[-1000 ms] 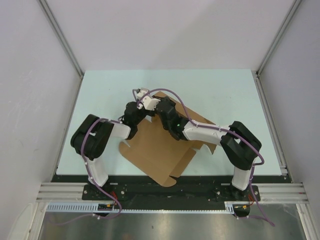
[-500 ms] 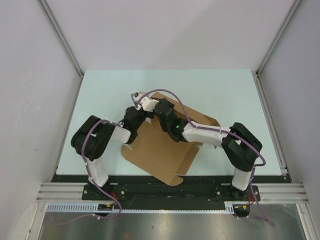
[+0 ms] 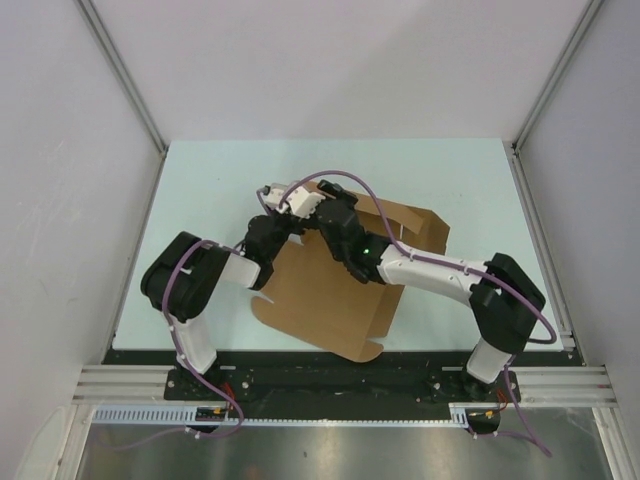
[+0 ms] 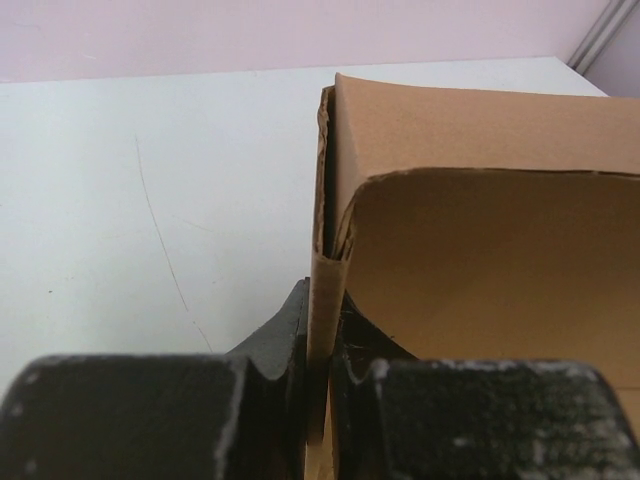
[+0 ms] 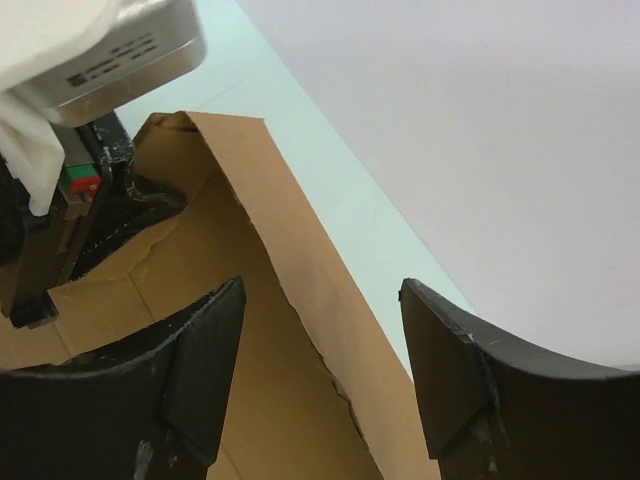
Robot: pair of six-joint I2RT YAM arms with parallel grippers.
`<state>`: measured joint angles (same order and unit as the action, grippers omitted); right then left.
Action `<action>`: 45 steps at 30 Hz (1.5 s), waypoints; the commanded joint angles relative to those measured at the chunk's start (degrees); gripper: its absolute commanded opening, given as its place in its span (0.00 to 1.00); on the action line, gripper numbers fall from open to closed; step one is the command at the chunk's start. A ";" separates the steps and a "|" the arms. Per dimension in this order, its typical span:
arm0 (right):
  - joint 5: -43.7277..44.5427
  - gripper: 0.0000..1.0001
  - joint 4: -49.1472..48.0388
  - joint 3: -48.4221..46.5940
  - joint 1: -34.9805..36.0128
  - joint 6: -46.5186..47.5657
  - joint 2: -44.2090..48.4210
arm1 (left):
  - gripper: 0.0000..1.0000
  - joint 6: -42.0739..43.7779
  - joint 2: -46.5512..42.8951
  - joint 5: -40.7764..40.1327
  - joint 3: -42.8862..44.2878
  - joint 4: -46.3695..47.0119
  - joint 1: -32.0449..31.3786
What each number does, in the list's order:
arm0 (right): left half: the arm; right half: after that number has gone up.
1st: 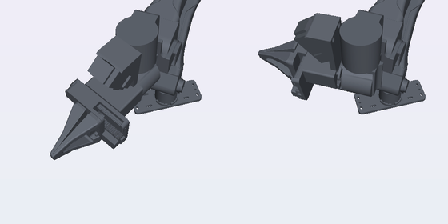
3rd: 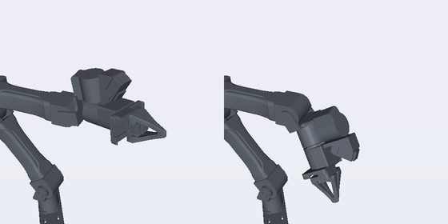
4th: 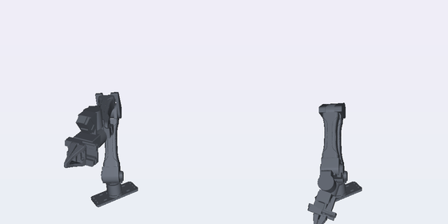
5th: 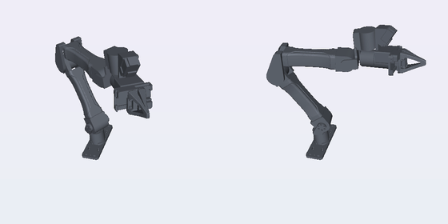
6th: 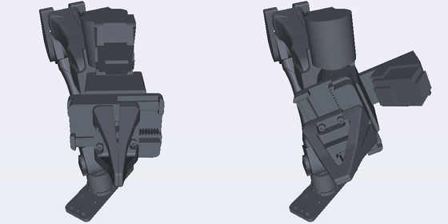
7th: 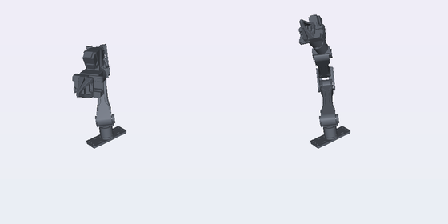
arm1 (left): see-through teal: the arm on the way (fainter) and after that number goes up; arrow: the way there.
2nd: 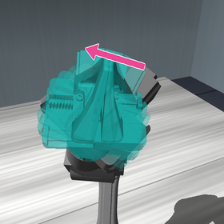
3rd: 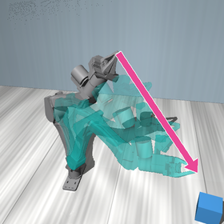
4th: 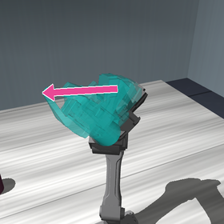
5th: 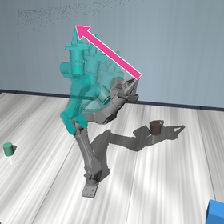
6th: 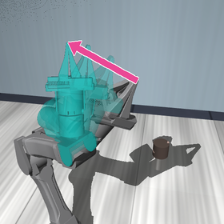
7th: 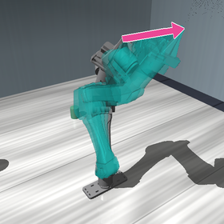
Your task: Fold the paper box
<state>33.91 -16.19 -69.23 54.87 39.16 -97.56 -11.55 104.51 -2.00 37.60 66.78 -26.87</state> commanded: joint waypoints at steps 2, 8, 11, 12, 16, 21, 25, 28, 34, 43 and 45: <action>-0.69 0.69 1.77 -1.96 0.50 -3.12 5.61 | 0.01 -1.63 -2.73 -3.27 0.89 4.76 0.07; -1.74 0.69 1.95 -1.96 -0.90 -9.16 10.28 | 0.03 0.55 -2.73 -7.30 3.00 1.51 -0.55; 0.35 0.68 4.30 -3.27 -3.36 -12.86 11.34 | 0.03 4.41 -2.64 -11.51 4.67 -0.33 -1.95; 0.98 0.67 6.15 -4.58 -3.98 -14.62 10.38 | 0.04 5.48 -2.56 -12.32 5.19 -1.12 -2.83; 2.74 0.66 10.99 -8.28 -5.47 -15.51 7.65 | 0.05 9.34 -1.33 -14.43 7.82 -2.71 -4.33; -4.28 0.66 19.69 -12.59 -11.71 -29.20 6.86 | 0.05 10.49 -0.36 -15.23 10.12 -4.82 -4.68; -7.28 0.64 20.07 -14.79 -13.30 -31.70 4.75 | 0.06 11.20 0.17 -13.30 10.73 -5.08 -4.68; -6.58 0.63 19.18 -17.25 -13.04 -30.81 0.89 | 0.06 11.37 0.26 -12.42 11.26 -5.70 -4.77; -6.14 0.61 15.32 -18.04 -13.47 -29.23 -6.06 | 0.10 11.46 0.87 -10.57 13.10 -7.98 -4.77; -7.10 0.58 15.13 -18.04 -14.09 -29.84 -10.11 | 0.16 11.46 1.58 -10.39 16.27 -13.78 -4.77; -6.84 0.57 14.96 -18.04 -14.09 -29.75 -10.19 | 0.24 11.38 1.49 -10.92 16.45 -14.49 -4.68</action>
<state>27.70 -1.21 -85.65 40.62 10.11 -106.43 -0.97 107.09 -13.50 50.87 50.00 -31.35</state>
